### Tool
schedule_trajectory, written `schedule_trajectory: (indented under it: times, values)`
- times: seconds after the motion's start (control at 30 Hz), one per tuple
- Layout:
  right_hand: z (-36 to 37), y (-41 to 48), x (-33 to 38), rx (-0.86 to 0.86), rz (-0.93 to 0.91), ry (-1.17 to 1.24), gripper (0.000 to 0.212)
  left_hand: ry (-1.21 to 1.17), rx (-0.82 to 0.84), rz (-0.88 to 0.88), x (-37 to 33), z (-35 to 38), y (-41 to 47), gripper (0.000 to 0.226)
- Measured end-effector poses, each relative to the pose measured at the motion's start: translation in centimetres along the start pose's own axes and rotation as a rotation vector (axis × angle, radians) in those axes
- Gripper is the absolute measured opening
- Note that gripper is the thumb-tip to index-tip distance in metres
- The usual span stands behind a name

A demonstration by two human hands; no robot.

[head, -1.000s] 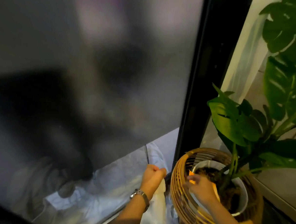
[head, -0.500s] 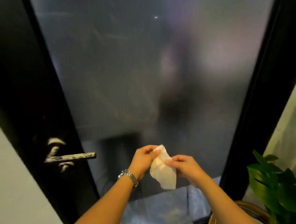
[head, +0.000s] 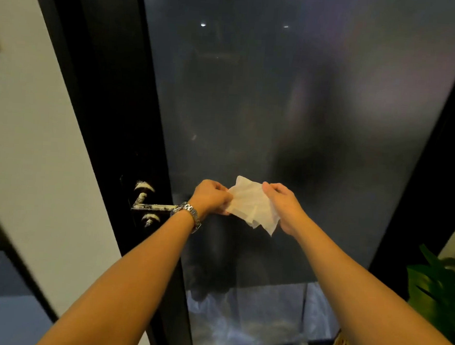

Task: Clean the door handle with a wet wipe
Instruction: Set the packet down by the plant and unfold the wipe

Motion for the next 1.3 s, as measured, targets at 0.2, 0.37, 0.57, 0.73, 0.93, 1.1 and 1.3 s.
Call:
schedule_trajectory:
  times: [0.2, 0.37, 0.57, 0.73, 0.93, 1.1, 1.3]
  values:
    - [1.3, -0.2, 0.7, 0.382, 0.088, -0.222, 0.048, -0.477, 0.013, -0.119, 0.3, -1.7, -0.4, 0.013]
    - [2.5, -0.7, -0.8, 0.522, 0.171, -0.278, 0.025, -0.569, -0.161, -0.086, 0.4, -3.6, -0.9, 0.015]
    - [3.3, 0.5, 0.3, 0.432, 0.129, 0.137, 0.006, 0.022, -0.148, 0.132, 0.3, -4.1, -2.8, 0.018]
    - [6.3, -0.3, 0.4, 0.461, 0.124, 0.057, 0.010, -0.068, 0.003, 0.302, -1.4, -2.0, -5.0, 0.031]
    - [8.6, -0.7, 0.4, 0.517, 0.141, 0.145, 0.030, 0.116, -0.138, 0.359, -0.7, -3.9, -5.0, 0.028]
    - [10.9, -1.9, 1.4, 0.704, -0.018, -0.004, 0.025, -0.100, -0.153, 0.245, 0.9, -6.5, -4.5, 0.009]
    - [13.2, -1.4, 2.7, 0.548, -0.115, -0.117, 0.013, -0.308, -0.020, 0.160, 1.5, -8.9, -5.1, 0.013]
Point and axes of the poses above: each hand's wrist, its own y-axis towards the middle knuckle, its own z-axis out of the palm, x = y × z, the point moved 7 cm from there along y, towards the middle knuckle, and after that the axes turned 2 degrees about -x, right-handed, at the moved point
